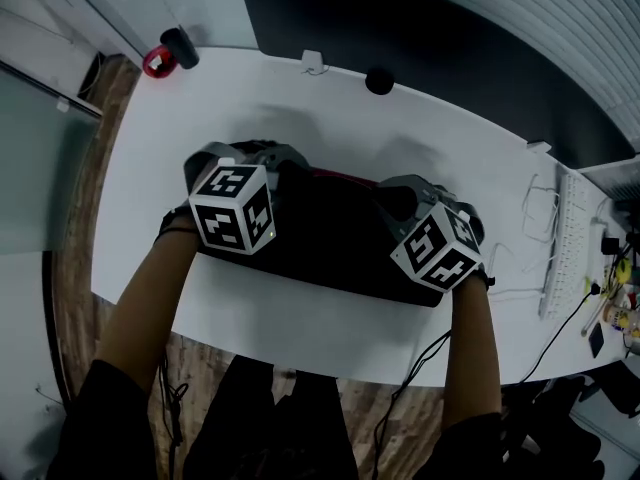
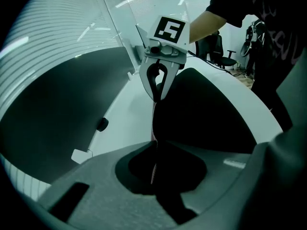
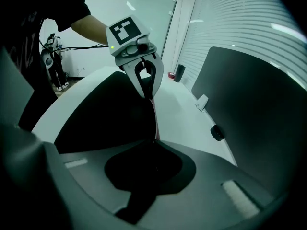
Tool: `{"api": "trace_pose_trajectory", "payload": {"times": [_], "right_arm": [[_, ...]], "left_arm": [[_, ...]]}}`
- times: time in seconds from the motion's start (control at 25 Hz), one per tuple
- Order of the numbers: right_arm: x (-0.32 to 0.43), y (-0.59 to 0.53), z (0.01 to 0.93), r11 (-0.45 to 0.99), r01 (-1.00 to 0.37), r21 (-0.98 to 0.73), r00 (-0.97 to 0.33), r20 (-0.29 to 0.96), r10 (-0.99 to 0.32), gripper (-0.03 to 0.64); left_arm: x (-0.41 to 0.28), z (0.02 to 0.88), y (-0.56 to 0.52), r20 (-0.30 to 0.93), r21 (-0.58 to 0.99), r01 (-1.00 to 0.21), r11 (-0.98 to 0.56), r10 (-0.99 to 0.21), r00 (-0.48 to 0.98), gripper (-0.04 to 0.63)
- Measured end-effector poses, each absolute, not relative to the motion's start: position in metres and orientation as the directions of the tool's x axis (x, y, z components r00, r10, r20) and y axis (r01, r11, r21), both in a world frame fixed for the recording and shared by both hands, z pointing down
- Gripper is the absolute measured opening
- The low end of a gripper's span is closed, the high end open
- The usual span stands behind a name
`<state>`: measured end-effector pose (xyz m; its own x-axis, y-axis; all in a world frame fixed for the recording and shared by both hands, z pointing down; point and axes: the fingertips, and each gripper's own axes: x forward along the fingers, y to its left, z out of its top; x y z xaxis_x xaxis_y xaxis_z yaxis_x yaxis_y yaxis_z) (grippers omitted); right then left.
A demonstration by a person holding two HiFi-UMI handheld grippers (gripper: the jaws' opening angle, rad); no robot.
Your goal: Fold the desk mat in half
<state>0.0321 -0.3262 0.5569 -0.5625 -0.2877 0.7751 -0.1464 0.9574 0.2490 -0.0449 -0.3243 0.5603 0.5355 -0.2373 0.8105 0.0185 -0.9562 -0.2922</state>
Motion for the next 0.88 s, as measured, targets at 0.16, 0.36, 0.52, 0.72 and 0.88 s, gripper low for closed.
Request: {"api": "trace_pose_trajectory", "payload": {"times": [0.16, 0.36, 0.52, 0.72, 0.88], "right_arm": [[0.031, -0.327, 0.566, 0.953, -0.129, 0.272, -0.54, 0.787, -0.298, 0.032], [0.032, -0.333, 0.57, 0.951, -0.147, 0.273, -0.544, 0.781, -0.308, 0.034], [0.03, -0.334, 0.574, 0.948, -0.148, 0.283, -0.546, 0.776, -0.317, 0.035], [0.032, -0.339, 0.579, 0.937, -0.17, 0.304, -0.538, 0.768, -0.347, 0.044], [0.032, -0.34, 0.58, 0.928, -0.21, 0.307, -0.555, 0.744, -0.372, 0.053]], "left_arm": [[-0.046, 0.572, -0.326, 0.815, -0.271, 0.018, -0.962, -0.22, 0.536, 0.028], [-0.046, 0.578, -0.333, 0.801, -0.261, -0.01, -0.965, -0.222, 0.556, 0.031], [-0.048, 0.58, -0.334, 0.79, -0.266, -0.037, -0.963, -0.24, 0.565, 0.032], [-0.047, 0.585, -0.339, 0.779, -0.276, -0.068, -0.959, -0.264, 0.569, 0.042], [-0.047, 0.587, -0.339, 0.767, -0.301, -0.079, -0.95, -0.291, 0.572, 0.052]]}}
